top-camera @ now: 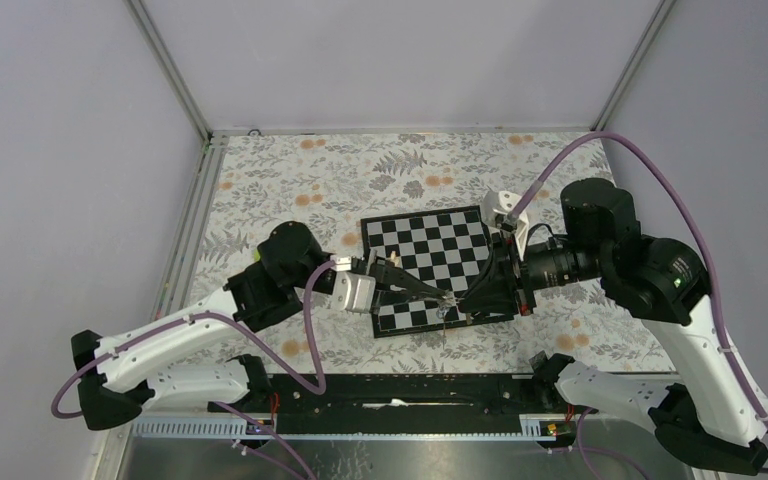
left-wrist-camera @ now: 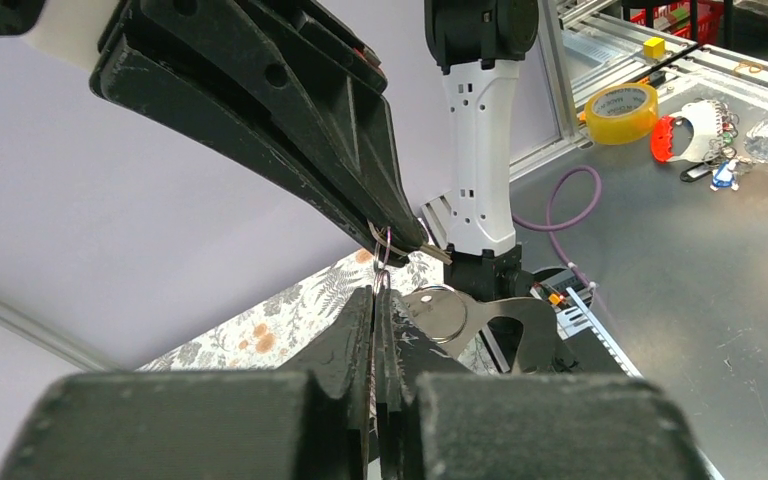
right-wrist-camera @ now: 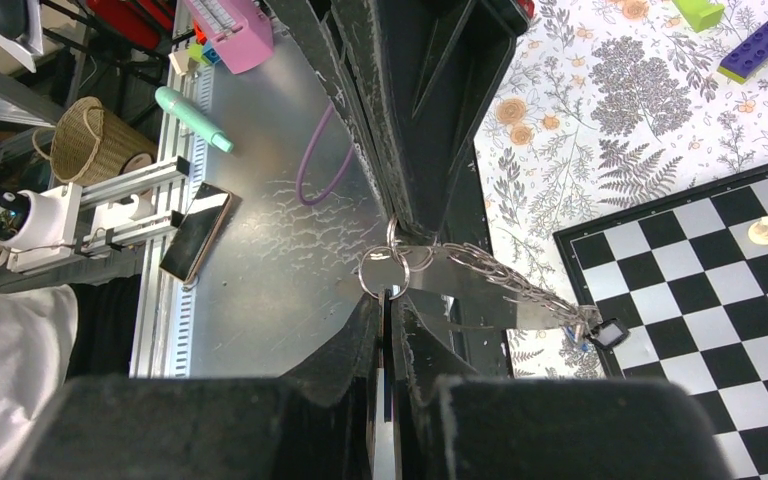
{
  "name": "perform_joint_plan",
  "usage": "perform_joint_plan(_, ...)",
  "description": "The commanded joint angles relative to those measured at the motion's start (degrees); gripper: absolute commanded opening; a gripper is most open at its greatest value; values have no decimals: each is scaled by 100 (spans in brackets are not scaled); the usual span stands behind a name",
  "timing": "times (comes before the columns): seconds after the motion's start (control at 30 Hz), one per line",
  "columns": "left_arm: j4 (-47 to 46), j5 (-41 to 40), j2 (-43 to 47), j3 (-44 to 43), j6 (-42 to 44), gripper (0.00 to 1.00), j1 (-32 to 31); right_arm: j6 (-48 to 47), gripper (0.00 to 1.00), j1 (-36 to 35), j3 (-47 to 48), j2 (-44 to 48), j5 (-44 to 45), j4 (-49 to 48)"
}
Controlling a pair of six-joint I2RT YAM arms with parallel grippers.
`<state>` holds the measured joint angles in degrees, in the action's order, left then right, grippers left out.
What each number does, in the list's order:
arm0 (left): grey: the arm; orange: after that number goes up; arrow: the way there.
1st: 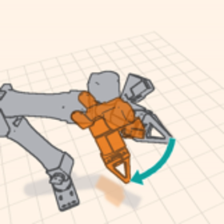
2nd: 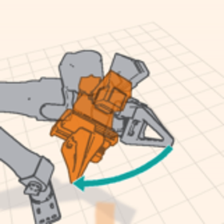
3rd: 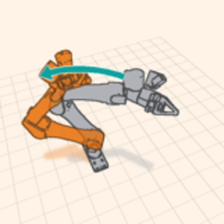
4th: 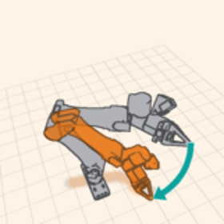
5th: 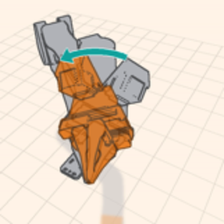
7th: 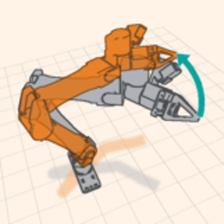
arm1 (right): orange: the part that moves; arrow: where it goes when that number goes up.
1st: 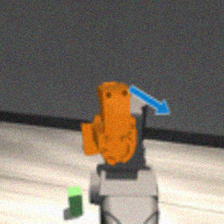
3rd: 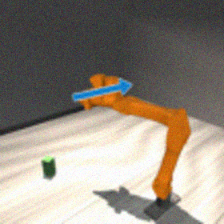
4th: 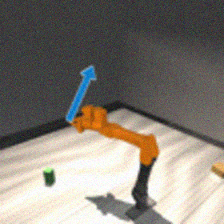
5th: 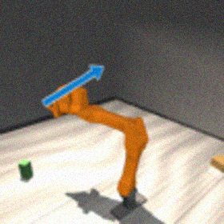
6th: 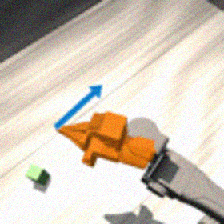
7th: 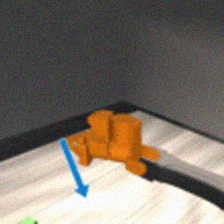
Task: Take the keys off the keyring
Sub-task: Remove the key from the keyring.
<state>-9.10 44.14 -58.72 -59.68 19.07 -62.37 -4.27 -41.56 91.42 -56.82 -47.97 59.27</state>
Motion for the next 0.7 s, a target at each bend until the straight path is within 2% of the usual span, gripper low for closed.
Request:
perform_joint_plan(0.0,-319,-175,231,-70,-8,0,76,-21,2,3,-57,133,-58,-105)
perform_joint_plan(0.3,-989,-265,383,207,-336,0,80,25,2,8,-371,239,22,-369)
perform_joint_plan(0.67,-1318,-161,379,229,-533,0,78,127,2,10,-926,331,170,-809)
